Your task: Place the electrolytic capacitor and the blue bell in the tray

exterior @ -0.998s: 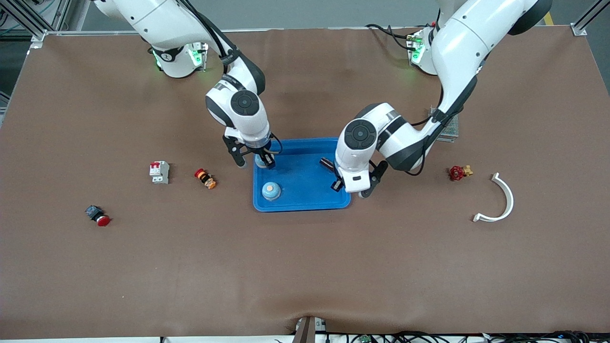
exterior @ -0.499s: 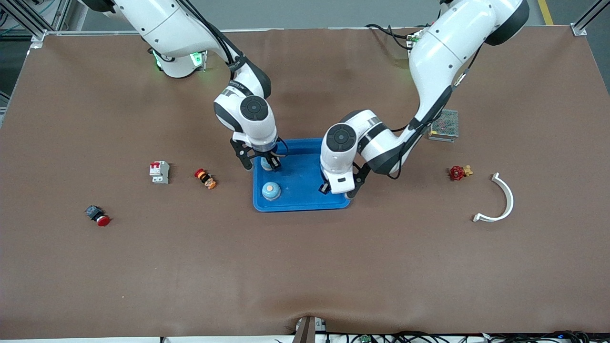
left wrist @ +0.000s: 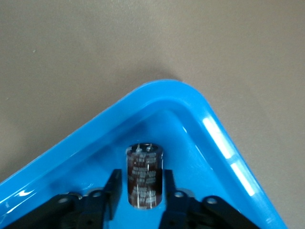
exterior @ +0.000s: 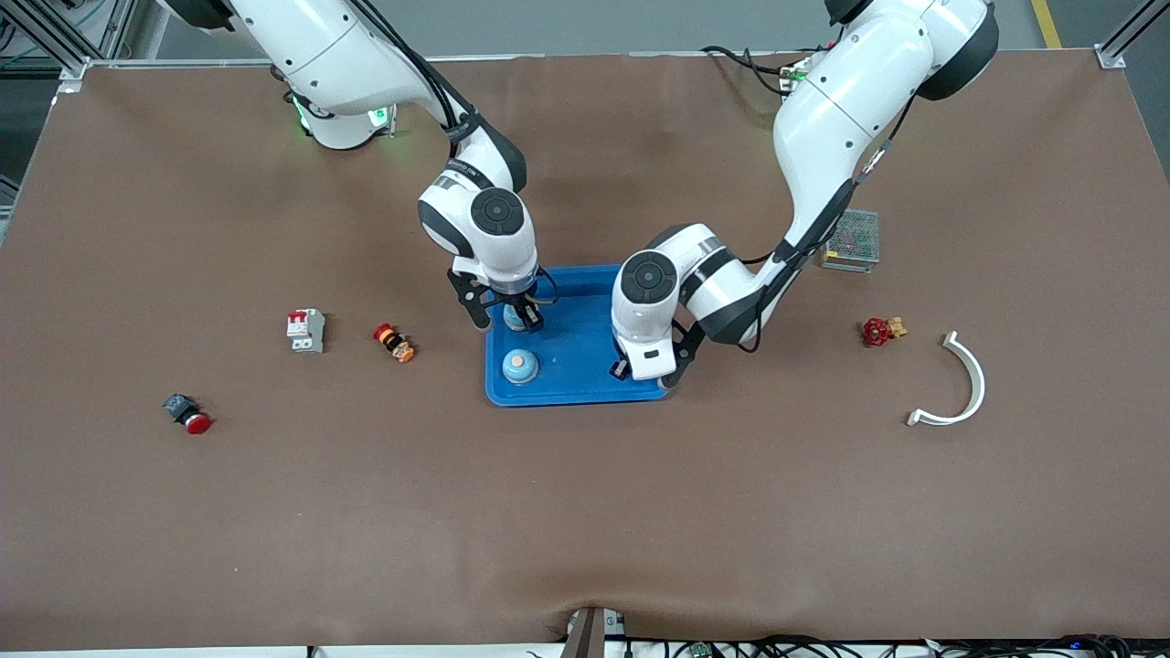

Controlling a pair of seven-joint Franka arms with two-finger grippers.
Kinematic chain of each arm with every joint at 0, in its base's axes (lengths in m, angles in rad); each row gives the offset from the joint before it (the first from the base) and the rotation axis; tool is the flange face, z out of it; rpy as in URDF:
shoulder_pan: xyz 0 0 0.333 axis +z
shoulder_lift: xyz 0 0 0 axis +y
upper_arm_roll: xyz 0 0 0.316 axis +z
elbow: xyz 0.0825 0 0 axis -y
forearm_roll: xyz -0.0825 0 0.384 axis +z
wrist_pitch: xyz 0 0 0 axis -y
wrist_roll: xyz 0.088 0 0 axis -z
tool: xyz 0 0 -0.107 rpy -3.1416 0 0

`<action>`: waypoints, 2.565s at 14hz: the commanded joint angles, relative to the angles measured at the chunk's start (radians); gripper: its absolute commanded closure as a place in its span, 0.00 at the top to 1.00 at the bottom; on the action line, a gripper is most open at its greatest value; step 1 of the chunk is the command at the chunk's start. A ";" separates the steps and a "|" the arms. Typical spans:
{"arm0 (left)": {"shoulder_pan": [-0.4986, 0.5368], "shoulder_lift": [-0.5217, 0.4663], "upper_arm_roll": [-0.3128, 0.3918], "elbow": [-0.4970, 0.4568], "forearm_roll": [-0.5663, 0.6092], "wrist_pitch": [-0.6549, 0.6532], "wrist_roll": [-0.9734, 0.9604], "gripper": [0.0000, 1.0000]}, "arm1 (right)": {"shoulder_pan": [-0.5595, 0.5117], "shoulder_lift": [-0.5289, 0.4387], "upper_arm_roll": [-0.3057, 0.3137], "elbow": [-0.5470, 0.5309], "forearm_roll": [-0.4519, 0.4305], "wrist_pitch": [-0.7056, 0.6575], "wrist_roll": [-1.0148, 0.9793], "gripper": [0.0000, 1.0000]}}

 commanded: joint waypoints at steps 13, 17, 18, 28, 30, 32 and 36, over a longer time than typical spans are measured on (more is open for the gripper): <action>0.162 -0.257 -0.018 0.024 -0.038 -0.262 0.391 1.00 | -0.001 -0.011 0.000 0.134 -0.030 -0.263 -0.109 1.00; 0.251 -0.362 -0.018 0.025 -0.076 -0.384 0.628 1.00 | -0.038 -0.040 0.003 0.157 -0.021 -0.322 -0.296 1.00; 0.280 -0.386 -0.018 0.025 -0.099 -0.400 0.693 1.00 | -0.054 -0.049 0.003 0.157 -0.021 -0.333 -0.386 1.00; 0.472 -0.592 -0.019 0.027 -0.167 -0.592 1.165 1.00 | -0.282 -0.149 0.002 0.157 -0.011 -0.420 -0.891 1.00; 0.506 -0.630 -0.015 0.024 -0.216 -0.619 1.261 1.00 | -0.336 -0.174 0.002 0.157 -0.011 -0.438 -0.993 1.00; 0.512 -0.687 0.011 0.013 -0.251 -0.632 1.377 1.00 | -0.389 -0.189 0.003 0.158 -0.011 -0.440 -1.103 1.00; 0.457 -0.777 0.141 0.001 -0.328 -0.702 1.552 1.00 | -0.466 -0.223 0.000 0.224 0.051 -0.516 -1.354 1.00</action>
